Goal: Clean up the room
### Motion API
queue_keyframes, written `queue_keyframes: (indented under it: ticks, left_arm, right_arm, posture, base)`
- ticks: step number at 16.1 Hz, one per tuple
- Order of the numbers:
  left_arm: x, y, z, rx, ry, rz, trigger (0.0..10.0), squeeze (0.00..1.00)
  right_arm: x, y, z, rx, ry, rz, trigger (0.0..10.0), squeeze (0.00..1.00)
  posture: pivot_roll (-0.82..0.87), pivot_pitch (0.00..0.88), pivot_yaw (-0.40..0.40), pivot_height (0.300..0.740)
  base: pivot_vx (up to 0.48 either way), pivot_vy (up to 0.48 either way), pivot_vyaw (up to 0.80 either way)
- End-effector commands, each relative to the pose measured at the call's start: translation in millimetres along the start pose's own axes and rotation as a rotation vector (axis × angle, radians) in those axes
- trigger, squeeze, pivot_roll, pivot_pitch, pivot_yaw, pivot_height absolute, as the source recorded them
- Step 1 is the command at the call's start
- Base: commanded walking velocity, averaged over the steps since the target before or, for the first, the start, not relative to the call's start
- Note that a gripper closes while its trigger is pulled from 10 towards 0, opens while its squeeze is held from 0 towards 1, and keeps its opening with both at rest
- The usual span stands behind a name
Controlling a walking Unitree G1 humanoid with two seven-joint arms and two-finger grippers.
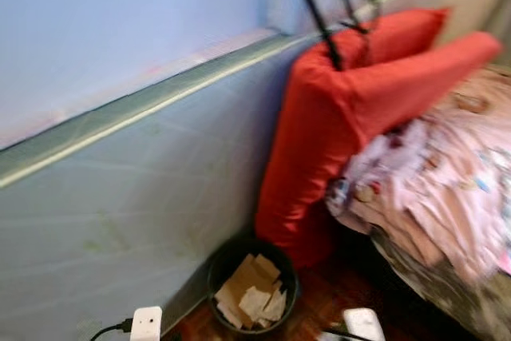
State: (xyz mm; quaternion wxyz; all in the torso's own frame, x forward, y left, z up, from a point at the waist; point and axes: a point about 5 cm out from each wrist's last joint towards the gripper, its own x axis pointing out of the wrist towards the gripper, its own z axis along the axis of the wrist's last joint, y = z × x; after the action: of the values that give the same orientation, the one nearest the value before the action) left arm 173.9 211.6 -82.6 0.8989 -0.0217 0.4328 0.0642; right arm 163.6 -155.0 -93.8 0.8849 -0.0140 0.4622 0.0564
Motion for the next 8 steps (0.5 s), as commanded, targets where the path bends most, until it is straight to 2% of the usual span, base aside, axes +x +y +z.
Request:
queue_keyframes:
  ticks: [1, 4, 7, 8]
  left_arm:
    - [-1.3, 2.1, -7, 0.008, 0.032, 0.007, 10.0, 0.00]
    - [-1.3, 2.1, -7, 0.006, 0.033, 0.009, 10.0, 0.00]
    - [-1.3, 1.8, -7, 0.003, 0.033, 0.008, 10.0, 0.00]
    - [-1.3, 1.5, -7, 0.002, 0.032, 0.008, 10.0, 0.00]
  right_arm:
    - [1.1, 11.4, -1, -0.011, 0.011, 0.007, 10.0, 0.00]
    - [2.1, 23.4, -1, -0.016, 0.010, 0.020, 10.0, 0.00]
    - [3.2, 20.1, 4, -0.019, 0.005, 0.013, 10.0, 0.00]
    - [2.9, 16.5, 4, -0.016, 0.004, 0.004, 10.0, 0.00]
  posture:
    - [0.05, 0.000, -0.007, 0.740]
    - [0.05, 0.000, -0.009, 0.740]
    - [0.05, 0.000, -0.009, 0.740]
    - [0.05, 0.000, -0.011, 0.740]
  base:
    - [0.000, 0.000, 0.80]
    - [0.000, 0.000, 0.80]
    - [0.000, 0.000, 0.80]
    - [0.000, 0.000, 0.00]
